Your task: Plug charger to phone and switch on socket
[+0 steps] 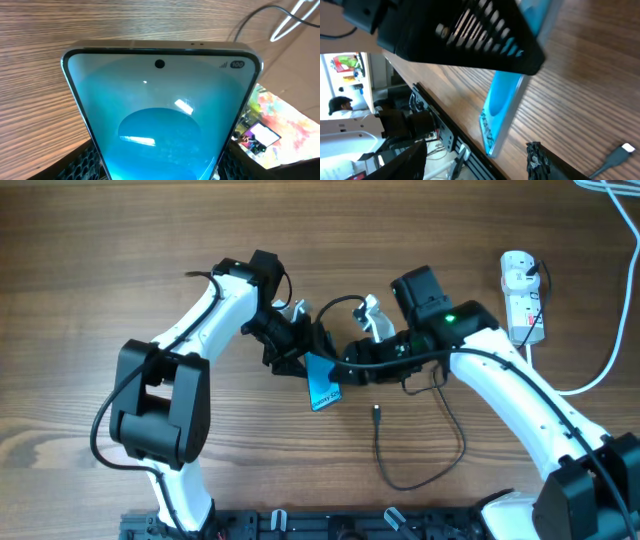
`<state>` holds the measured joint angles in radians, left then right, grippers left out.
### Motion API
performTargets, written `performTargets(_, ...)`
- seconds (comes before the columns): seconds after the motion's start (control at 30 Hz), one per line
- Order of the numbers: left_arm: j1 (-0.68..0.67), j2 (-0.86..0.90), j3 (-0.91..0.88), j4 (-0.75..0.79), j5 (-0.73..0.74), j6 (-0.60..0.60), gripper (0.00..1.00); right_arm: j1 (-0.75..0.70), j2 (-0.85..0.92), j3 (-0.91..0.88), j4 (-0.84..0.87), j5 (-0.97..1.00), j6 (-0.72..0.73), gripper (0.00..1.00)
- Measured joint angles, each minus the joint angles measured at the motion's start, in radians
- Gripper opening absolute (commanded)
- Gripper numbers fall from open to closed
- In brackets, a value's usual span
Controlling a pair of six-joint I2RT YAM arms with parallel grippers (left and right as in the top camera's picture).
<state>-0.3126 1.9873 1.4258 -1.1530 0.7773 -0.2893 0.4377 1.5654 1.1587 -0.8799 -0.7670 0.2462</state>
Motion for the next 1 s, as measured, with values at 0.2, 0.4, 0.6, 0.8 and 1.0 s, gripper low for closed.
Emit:
performTargets(0.2, -0.020, 0.000, 0.000, 0.003, 0.025, 0.000, 0.18, 0.164, 0.000, 0.000, 0.006, 0.230, 0.185, 0.67)
performTargets(0.4, -0.034, 0.000, 0.000, 0.002, 0.040, 0.000, 0.17, 0.177, 0.000, -0.002, 0.025, 0.297, 0.243, 0.59)
performTargets(0.6, -0.034, 0.000, 0.000, 0.002, 0.047, 0.002, 0.17, 0.177, 0.000, -0.082, 0.157, 0.254, 0.255, 0.36)
performTargets(0.8, -0.032, 0.000, 0.000, -0.002, 0.047, 0.031, 0.18, 0.174, 0.000, -0.091, 0.166, 0.259, 0.266, 0.14)
performTargets(1.0, -0.028, -0.005, 0.002, -0.009, 0.070, 0.041, 0.52, 0.171, 0.003, -0.106, 0.167, 0.281, 0.281, 0.04)
